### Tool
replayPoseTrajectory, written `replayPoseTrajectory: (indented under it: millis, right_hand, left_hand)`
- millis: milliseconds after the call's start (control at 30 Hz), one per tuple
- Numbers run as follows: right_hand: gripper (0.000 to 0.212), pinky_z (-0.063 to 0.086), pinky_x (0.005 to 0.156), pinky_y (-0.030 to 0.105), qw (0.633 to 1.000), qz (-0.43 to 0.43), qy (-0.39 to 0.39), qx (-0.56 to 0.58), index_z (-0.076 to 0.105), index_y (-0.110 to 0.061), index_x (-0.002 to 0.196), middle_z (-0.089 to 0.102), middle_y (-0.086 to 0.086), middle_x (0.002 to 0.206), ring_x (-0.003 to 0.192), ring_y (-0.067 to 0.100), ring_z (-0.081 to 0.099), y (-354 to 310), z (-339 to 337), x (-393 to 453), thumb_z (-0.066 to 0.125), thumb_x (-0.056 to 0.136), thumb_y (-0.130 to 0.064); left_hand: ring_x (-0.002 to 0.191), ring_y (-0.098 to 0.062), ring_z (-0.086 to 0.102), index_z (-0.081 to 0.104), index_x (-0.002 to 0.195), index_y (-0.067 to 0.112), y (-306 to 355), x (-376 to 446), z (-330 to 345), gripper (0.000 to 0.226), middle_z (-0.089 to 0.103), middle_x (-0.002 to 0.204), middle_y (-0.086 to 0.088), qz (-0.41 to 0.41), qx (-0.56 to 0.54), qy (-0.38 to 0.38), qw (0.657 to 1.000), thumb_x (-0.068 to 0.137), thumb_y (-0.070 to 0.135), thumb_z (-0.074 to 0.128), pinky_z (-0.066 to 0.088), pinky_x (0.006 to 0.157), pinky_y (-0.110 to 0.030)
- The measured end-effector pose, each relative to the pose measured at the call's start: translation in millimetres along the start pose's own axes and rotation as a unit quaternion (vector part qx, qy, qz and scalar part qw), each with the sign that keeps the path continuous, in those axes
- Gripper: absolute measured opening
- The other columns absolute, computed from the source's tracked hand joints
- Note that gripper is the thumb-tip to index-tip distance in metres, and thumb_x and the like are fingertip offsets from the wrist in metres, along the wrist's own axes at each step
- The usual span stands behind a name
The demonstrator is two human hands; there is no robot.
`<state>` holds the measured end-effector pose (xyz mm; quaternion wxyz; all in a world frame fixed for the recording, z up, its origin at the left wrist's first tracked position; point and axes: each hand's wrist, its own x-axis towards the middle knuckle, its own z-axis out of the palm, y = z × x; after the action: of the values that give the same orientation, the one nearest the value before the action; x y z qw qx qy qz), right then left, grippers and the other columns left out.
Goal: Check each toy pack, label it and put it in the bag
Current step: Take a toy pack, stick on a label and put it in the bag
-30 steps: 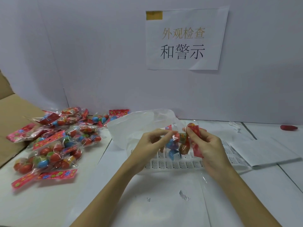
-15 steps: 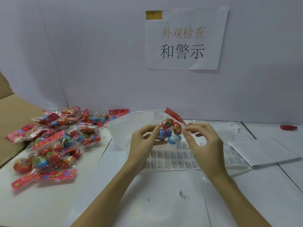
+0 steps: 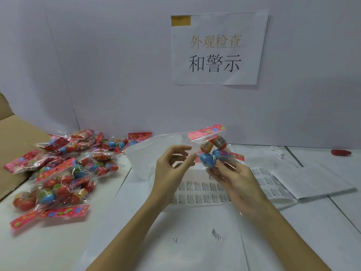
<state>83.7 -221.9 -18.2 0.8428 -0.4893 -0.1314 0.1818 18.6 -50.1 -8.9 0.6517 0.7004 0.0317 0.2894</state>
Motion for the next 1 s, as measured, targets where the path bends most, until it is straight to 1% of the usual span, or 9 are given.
replayPoseTrajectory:
  millis: [167,233,300,400,467,567,733,867,1000]
  right_hand:
    - [0.028,0.062,0.086,0.033,1.0,-0.011,-0.027,-0.01,0.065,-0.004,0.128,0.076,0.016,0.116,0.111,0.032,0.074,1.4,5.4,-1.9,0.063,0.1,-0.004]
    - [0.028,0.062,0.083,0.031,0.987,-0.108,0.014,-0.119,0.068,-0.015,0.125,0.078,0.006,0.109,0.105,0.025,0.075,2.9,8.6,-3.9,0.069,0.098,-0.007]
    - [0.033,0.06,0.084,0.025,0.918,-0.262,0.057,-0.293,0.07,-0.025,0.124,0.073,-0.004,0.108,0.103,0.018,0.073,2.9,7.8,-6.2,0.075,0.094,-0.011]
    - [0.05,0.051,0.098,0.024,0.778,-0.39,0.04,-0.491,0.072,-0.027,0.13,0.057,-0.002,0.118,0.111,0.017,0.06,3.7,3.9,-6.7,0.081,0.087,-0.003]
    - [0.057,0.047,0.106,0.026,0.756,-0.385,0.0,-0.529,0.071,-0.025,0.132,0.053,0.0,0.126,0.119,0.016,0.052,4.4,3.7,-7.8,0.078,0.085,0.005]
    - [0.062,0.043,0.11,0.02,0.808,-0.348,-0.028,-0.474,0.061,-0.029,0.143,0.05,-0.004,0.134,0.131,0.013,0.049,4.2,6.3,-8.5,0.065,0.093,0.007]
    - [0.037,0.058,0.095,0.025,0.95,-0.139,-0.023,-0.28,0.064,-0.037,0.132,0.071,-0.012,0.126,0.121,0.004,0.065,-6.5,1.5,-3.7,0.07,0.096,-0.033]
    - [0.018,0.064,0.082,0.038,0.977,-0.021,-0.005,-0.211,0.078,-0.011,0.113,0.079,0.01,0.109,0.101,0.027,0.077,-7.5,-4.0,-3.5,0.072,0.096,-0.017]
    - [0.025,0.061,0.067,0.025,0.991,0.028,0.113,-0.069,0.079,-0.005,0.109,0.079,0.013,0.105,0.089,0.022,0.078,-41.6,-23.5,-2.0,0.074,0.094,-0.025]
  left_hand:
    - [0.089,-0.023,0.077,0.066,0.115,0.019,-3.2,1.5,1.3,0.032,0.075,0.101,0.003,0.0,0.0,-0.027,1.0,0.089,0.033,0.079,0.063,0.082,-0.031]
    - [0.084,-0.026,0.078,0.061,0.119,0.017,-5.6,0.3,4.9,0.035,0.074,0.1,-0.003,-0.007,-0.01,-0.009,1.0,0.091,0.027,0.08,0.064,0.081,-0.036]
    - [0.086,-0.031,0.078,0.055,0.122,0.015,-5.4,-0.3,6.7,0.042,0.073,0.108,-0.01,-0.051,-0.041,0.0,0.998,0.091,0.032,0.078,0.064,0.082,-0.037]
    - [0.109,-0.034,0.074,0.067,0.127,0.011,0.4,0.6,6.6,0.049,0.072,0.125,-0.016,-0.141,-0.18,-0.115,0.967,0.099,0.05,0.058,0.061,0.094,-0.039]
    - [0.12,-0.03,0.069,0.07,0.131,0.015,2.5,0.3,6.0,0.046,0.072,0.129,-0.012,-0.143,-0.185,-0.145,0.961,0.103,0.048,0.053,0.058,0.098,-0.038]
    - [0.119,-0.029,0.069,0.066,0.133,0.011,-0.7,2.8,1.9,0.032,0.074,0.125,-0.011,-0.129,-0.146,-0.116,0.974,0.107,0.026,0.055,0.059,0.095,-0.036]
    - [0.105,-0.023,0.074,0.057,0.133,0.007,-1.8,-0.2,0.6,0.029,0.077,0.115,-0.011,-0.105,-0.1,-0.15,0.978,0.107,0.019,0.053,0.059,0.089,-0.032]
    - [0.084,-0.016,0.077,0.055,0.116,0.008,-5.4,-4.7,8.3,0.028,0.078,0.104,-0.006,-0.006,0.088,-0.095,0.992,0.1,0.029,0.063,0.064,0.072,-0.031]
    - [0.07,-0.016,0.072,0.061,0.116,0.02,-4.3,-2.3,2.4,0.031,0.069,0.101,0.0,0.068,0.168,-0.033,0.983,0.096,0.043,0.056,0.059,0.059,-0.021]
